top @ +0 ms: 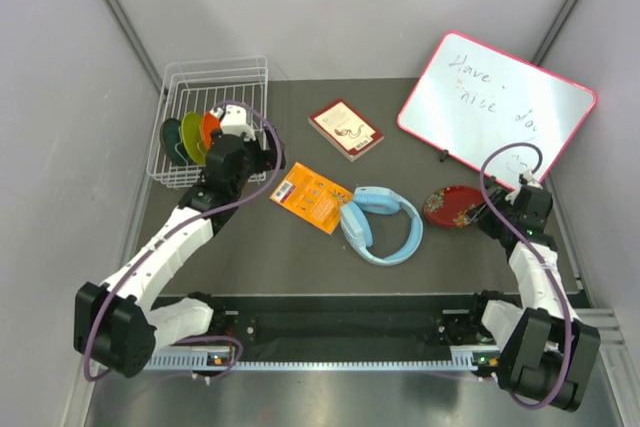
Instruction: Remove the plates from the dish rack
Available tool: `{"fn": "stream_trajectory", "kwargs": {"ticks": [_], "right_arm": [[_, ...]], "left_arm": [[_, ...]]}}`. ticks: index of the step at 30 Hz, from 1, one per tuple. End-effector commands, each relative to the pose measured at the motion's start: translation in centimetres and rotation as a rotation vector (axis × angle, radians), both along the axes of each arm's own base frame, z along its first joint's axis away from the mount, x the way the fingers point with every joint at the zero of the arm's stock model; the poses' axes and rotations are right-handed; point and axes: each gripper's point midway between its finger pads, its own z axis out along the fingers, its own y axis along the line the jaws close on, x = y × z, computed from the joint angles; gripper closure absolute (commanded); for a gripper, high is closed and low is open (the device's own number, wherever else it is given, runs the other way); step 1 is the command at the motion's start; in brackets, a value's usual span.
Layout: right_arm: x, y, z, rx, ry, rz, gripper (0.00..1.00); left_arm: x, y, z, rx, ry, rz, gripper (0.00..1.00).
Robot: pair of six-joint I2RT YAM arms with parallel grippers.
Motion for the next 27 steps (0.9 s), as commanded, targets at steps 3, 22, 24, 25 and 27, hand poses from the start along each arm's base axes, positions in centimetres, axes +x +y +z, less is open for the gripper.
{"fn": "stream_trajectory", "kwargs": {"ticks": [3,22,24,25,27], "right_arm": [[0.1,-0.8,0.2,-0.023,-0.004,-0.029,0.65],[0.1,-2.7,-2.1,-0.056,0.103,-0.119,0.38],[0.1,-3.0,-1.4,-0.075,0.090,-0.136,0.37],[0.0,-3.2,-0.9,-0.088,0.080,-0.138,0.36],[0.1,-3.5,0.9,-0.117,0.034,-0.150,0.35]], "left_arm": [[0.9,1.9,-0.4,-0.033,0.023,0.050,0.01],[2.2,5.9,-2.5,-0.012,0.088,0.137,0.01],[2.5,6.4,-2.5,-0.010,0.084,0.148,0.01],[2.8,7.1,-2.6,-0.009,0.088,0.168,0.01],[3.2,7.9,-2.4,-0.010,0.084,0.188,0.01]]}}
